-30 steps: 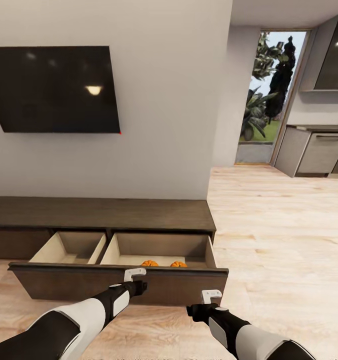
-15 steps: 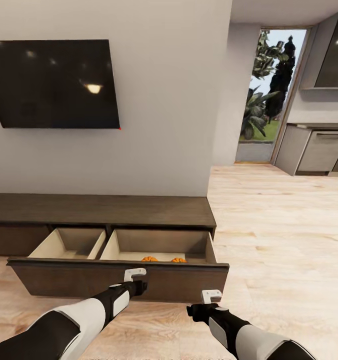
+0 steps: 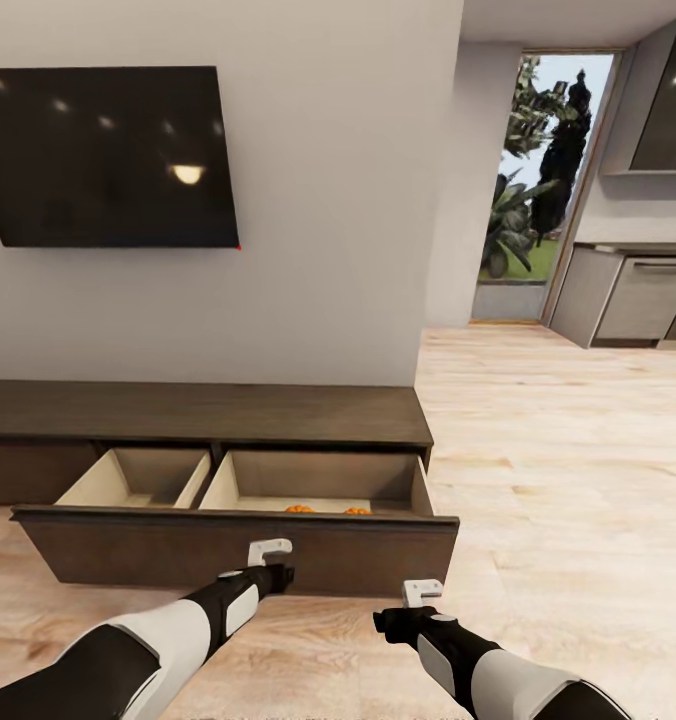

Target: Place each of the two pumpkins and all three candles from the living room inside a cabinet in the living room (use any cabinet), then make sure every cabinet is closed, and position the cauldron so it is next to a table in the living room.

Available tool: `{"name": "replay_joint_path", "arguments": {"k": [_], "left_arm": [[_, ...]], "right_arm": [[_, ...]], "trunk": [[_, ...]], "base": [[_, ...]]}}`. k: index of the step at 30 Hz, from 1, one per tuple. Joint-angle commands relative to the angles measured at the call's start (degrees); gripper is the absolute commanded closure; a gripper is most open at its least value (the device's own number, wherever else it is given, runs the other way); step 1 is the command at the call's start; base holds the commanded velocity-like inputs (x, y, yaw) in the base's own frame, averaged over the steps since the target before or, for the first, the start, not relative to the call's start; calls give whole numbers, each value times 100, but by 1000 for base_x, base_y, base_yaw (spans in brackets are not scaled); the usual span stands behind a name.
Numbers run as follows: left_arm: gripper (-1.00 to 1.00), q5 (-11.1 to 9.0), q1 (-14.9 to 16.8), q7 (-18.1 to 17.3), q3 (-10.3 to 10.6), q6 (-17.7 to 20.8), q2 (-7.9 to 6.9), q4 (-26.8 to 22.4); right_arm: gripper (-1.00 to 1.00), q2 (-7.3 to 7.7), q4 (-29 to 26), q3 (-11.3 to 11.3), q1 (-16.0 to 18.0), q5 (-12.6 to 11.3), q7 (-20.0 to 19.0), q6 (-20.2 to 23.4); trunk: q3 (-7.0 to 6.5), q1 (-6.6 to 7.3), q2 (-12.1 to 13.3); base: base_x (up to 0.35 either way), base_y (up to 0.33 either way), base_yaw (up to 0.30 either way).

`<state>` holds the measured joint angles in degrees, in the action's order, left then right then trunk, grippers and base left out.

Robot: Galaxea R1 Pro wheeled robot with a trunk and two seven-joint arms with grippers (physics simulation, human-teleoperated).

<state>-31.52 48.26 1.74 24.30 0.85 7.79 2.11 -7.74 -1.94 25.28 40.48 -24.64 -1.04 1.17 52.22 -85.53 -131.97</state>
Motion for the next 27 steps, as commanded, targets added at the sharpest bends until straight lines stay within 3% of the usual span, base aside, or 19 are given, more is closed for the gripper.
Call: {"name": "replay_joint_path", "arguments": {"k": [1, 9, 15, 27], "left_arm": [[-100, -48, -8, 11, 48, 0, 3, 8], [-100, -47, -18, 11, 48, -12, 3, 8], [-100, -37, -97, 11, 48, -333, -9, 9], [-100, 70, -224, 11, 52, -479, -14, 4]], "right_arm": [[-100, 1, -2, 47, 4, -58, -11, 12], [-100, 1, -8, 47, 4, -58, -15, 14], [-100, 1, -8, 45, 4, -58, -19, 12], [-100, 1, -17, 41, 4, -58, -20, 14]], "trunk": [[24, -21, -44], [167, -197, -365], [275, -329, -605], [293, -351, -646]], "base": [[0, 0, 0], [0, 0, 0], [0, 0, 0], [0, 0, 0]]}}
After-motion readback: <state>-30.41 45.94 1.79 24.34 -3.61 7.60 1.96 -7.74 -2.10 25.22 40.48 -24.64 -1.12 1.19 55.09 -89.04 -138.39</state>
